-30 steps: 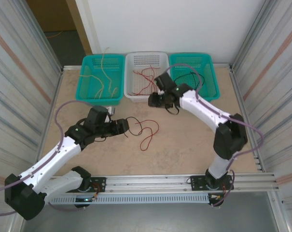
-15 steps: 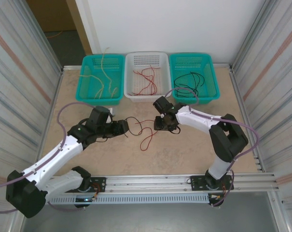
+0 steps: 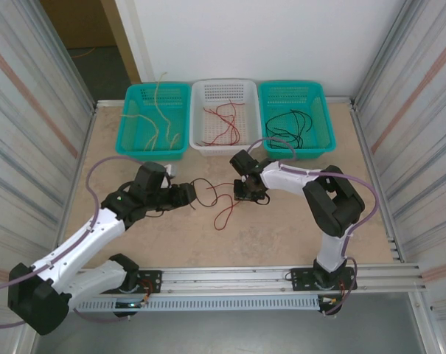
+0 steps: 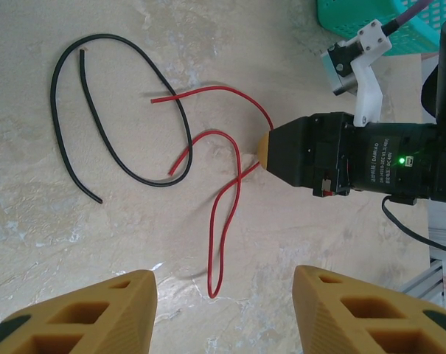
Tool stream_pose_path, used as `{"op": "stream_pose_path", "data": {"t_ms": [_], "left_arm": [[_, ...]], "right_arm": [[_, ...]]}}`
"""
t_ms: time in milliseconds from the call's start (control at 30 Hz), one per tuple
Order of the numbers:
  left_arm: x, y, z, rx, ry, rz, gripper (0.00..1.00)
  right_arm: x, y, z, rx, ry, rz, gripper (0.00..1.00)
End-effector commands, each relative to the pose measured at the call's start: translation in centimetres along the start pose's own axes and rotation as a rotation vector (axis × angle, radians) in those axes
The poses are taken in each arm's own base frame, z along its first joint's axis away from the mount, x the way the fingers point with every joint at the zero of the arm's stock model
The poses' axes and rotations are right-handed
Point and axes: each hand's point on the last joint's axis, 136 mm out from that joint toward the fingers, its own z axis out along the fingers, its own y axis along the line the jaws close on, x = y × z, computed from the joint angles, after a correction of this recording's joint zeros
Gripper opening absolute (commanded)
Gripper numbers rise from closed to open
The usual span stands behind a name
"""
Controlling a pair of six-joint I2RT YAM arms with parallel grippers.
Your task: Untangle the cables
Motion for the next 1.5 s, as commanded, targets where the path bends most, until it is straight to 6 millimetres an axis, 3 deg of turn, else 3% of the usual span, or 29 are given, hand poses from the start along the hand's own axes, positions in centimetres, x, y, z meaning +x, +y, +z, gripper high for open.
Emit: {"op": "stream_pose_path", "data": {"t_ms": [0,67,233,433,667,900,1000,1167,1467], "left_arm": [[-0.1,-0.4,0.2,0.013,0.007,0.005,0.51],[-0.2,-0.6,0.4,0.016,0.016,0.005,0.50],[-0.7,-2.0,0.3,0.056,0.025,0.010,0.50],[-0.1,-5.1,1.4,0.168,0.065,0.005,0.55],[-0.4,-7.0,2.4,0.247,0.051,-0.032,0.56],[-1.1,-9.0,1.3,0.355,0.015,-0.042,0.56],[-1.5,-9.5,0.9,0.374,0.001,-0.043,0.56],[-2.1,-10.3,0.5,0.401,-0.019,-0.028,0.53],[-2.7,-9.6,1.0,0.381,-0.039,-0.049,0.46]], "right_arm": [[-0.8,0.5,0.0,-0.030,-0.013,0.012,0.12],[-1.0,1.0,-0.5,-0.067,-0.029,-0.002,0.00],[-1.9,0.9,-4.4,-0.071,-0.132,-0.017,0.00],[-2.0,1.6,-9.9,-0.049,-0.249,-0.074,0.00],[-2.1,4.4,-15.9,-0.182,-0.355,-0.061,0.00],[-3.0,6.9,-21.3,-0.381,-0.465,-0.023,0.00],[-3.1,7.7,-22.4,-0.422,-0.469,-0.028,0.00],[-2.8,8.8,-22.5,-0.428,-0.458,-0.055,0.00],[-1.5,10.8,-22.6,-0.458,-0.440,-0.124,0.00]]}}
